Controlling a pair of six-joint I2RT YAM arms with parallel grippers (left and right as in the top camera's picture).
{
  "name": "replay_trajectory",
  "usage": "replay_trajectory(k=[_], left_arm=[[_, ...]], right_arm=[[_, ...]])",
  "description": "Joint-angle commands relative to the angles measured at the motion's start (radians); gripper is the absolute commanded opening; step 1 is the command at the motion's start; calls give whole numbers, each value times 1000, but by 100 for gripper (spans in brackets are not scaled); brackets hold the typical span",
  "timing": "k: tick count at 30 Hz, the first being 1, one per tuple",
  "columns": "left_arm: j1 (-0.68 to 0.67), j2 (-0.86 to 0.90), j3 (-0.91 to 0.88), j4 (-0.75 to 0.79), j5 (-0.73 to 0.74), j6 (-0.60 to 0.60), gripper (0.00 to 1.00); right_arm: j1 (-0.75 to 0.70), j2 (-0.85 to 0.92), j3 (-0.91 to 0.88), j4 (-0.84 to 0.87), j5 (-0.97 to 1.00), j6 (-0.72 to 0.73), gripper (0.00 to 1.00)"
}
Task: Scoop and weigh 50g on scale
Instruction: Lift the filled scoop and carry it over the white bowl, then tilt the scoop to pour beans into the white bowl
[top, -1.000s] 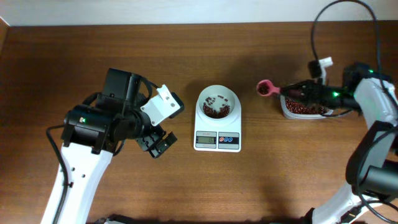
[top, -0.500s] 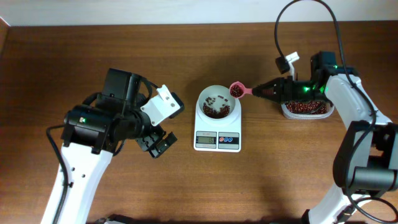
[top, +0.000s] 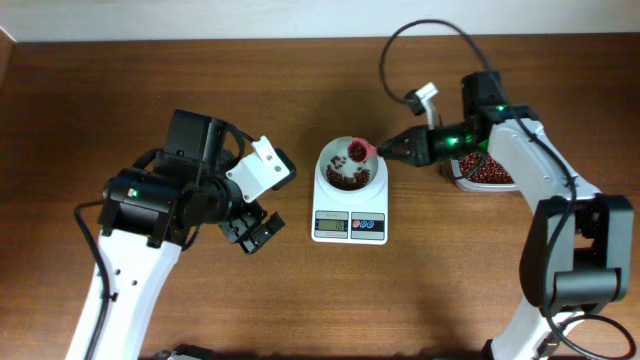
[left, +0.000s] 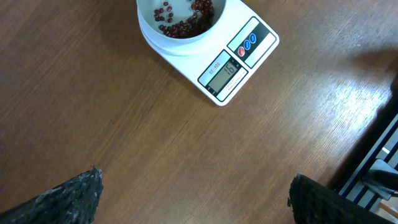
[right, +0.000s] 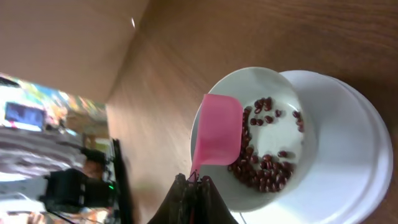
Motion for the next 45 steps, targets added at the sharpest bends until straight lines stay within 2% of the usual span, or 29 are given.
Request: replay_trajectory(k=[1, 5, 14, 24, 35, 37, 40, 42, 45], left_arm=[[6, 1, 13, 2, 15, 20, 99], [6, 1, 13, 2, 15, 20, 99], [6, 1, 13, 2, 15, 20, 99], [6, 1, 13, 2, 15, 20, 99], [6, 1, 13, 2, 15, 20, 99], [6, 0, 13, 2, 15, 20, 99], [6, 0, 13, 2, 15, 20, 99], [6, 1, 13, 2, 15, 20, 99], [6, 1, 13, 2, 15, 20, 99]], right_arm=[[34, -1, -3, 6, 151, -130, 4], [59, -61, -2, 6, 254, -188, 4], [206, -181, -2, 7, 632, -189, 4], [335, -286, 6, 7, 906, -189, 4], [364, -319, 7, -1, 866, -147, 4], [352, -348, 7, -1, 866, -143, 4], [250, -412, 7, -5, 871, -79, 4], [95, -428, 7, -30, 870, 22, 4], [-103, -419, 7, -117, 871, 89, 4]])
